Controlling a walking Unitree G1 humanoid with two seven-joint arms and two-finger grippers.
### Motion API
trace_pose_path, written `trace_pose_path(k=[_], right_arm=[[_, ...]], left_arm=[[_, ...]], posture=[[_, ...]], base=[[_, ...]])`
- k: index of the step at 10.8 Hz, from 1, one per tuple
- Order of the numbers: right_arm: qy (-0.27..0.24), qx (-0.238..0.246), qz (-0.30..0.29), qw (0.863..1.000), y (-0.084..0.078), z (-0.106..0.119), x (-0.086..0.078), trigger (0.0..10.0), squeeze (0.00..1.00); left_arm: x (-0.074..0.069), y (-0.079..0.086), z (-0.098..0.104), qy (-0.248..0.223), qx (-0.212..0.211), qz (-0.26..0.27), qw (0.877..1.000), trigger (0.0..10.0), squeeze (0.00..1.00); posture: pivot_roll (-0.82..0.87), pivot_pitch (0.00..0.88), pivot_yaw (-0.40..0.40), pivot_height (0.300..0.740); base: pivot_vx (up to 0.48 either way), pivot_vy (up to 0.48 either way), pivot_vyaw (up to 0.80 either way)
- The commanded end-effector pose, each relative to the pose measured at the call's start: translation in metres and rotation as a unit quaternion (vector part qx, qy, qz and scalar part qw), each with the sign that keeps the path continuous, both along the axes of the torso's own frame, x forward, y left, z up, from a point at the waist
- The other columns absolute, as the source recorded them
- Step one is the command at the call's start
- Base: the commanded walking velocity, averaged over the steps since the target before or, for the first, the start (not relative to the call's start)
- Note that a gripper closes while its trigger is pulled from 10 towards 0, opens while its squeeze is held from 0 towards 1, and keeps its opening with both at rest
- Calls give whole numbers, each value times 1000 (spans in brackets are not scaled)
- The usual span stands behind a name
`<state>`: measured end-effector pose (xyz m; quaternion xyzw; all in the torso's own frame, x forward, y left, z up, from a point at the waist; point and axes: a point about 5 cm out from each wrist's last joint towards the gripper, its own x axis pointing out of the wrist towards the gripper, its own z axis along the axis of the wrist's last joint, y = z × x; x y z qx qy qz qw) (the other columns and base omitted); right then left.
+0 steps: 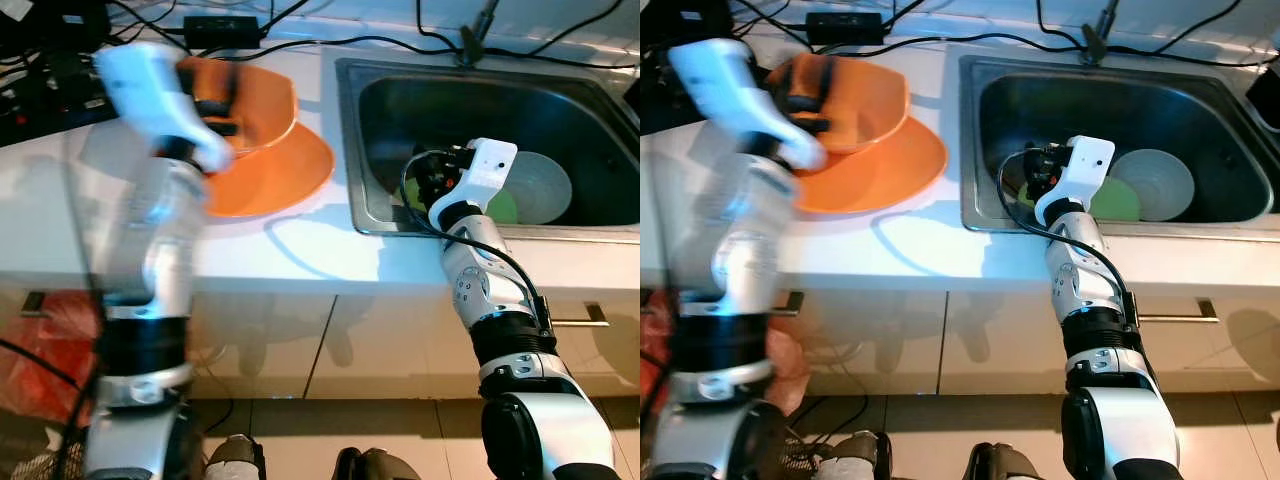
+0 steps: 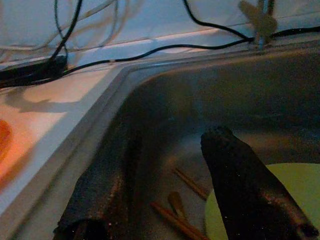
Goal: Kitchen organization
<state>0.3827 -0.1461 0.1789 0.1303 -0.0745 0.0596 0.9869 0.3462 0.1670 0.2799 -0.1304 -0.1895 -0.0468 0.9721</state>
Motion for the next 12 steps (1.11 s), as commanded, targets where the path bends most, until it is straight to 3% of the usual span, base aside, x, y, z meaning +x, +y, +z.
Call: trace_pose_path(k=[1,3,6,8,12], right_arm=[[-4,4,0,1000,-1,1,0,10000,0],[-5,5,0,1000,-2,1,0,10000,0],[-5,5,2,1000,-1,2,0,10000,0],[-6,6,6,1000,1,2,0,10000,0],[-8,9,9,1000,2,2,0,10000,0]], left_arm=[[3,12,1,13,-16,39,999,10000,0],[6,26,-9,55,-55,85,993,10000,0],[7,21,-9,62,-68,75,993,10000,0],[9,19,-19,102,-84,81,988,10000,0],[7,32,-16,106,-90,128,982,10000,0]], posture=[[104,145,-72,723],[102,147,-75,723],[101,148,-74,723],[100,146,-73,723],[102,140,-71,723]], base=[[0,0,0],[0,0,0],[0,0,0],[0,0,0],[0,0,0]])
